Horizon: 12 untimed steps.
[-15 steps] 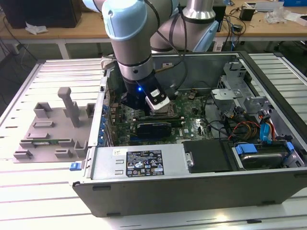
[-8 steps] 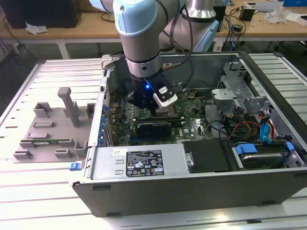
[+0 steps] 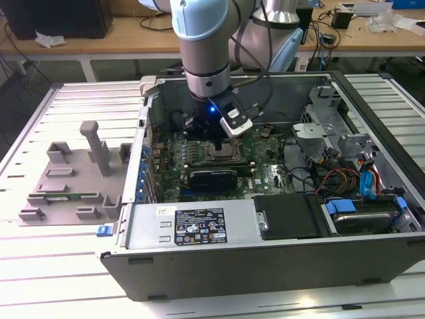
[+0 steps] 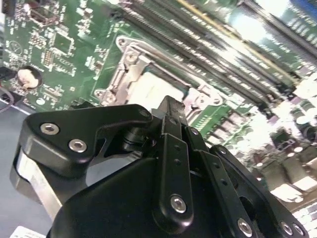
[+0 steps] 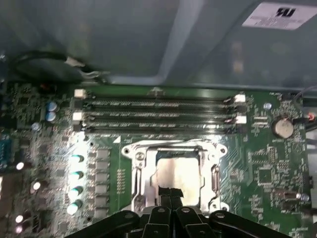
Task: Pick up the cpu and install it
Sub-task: 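Install the second cpu locking lever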
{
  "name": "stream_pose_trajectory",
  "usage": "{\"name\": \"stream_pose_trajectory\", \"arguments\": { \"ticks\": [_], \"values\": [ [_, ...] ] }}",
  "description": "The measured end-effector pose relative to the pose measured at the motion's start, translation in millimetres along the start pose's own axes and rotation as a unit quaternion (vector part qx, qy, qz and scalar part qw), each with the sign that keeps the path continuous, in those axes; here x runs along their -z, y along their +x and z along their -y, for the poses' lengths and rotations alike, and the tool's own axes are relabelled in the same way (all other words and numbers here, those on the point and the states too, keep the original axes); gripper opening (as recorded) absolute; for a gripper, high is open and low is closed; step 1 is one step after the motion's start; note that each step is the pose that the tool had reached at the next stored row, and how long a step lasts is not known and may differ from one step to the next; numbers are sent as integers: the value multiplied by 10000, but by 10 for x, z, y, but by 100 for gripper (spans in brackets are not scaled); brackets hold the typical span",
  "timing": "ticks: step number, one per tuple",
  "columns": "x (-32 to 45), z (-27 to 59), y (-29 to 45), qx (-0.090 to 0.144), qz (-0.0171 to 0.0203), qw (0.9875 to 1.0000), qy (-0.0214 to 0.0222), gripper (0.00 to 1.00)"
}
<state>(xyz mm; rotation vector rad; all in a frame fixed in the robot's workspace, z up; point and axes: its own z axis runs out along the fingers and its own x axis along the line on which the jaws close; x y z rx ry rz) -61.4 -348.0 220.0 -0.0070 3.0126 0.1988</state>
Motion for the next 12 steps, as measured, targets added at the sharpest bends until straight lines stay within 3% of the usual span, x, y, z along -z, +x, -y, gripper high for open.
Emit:
{"name": "stream_pose_trajectory", "arguments": {
  "ticks": [5,12],
  "values": [
    [-21,-15,-149,1,0,10000,4,11],
    [-22,-16,-155,1,0,10000,4,11]
  ]
}}
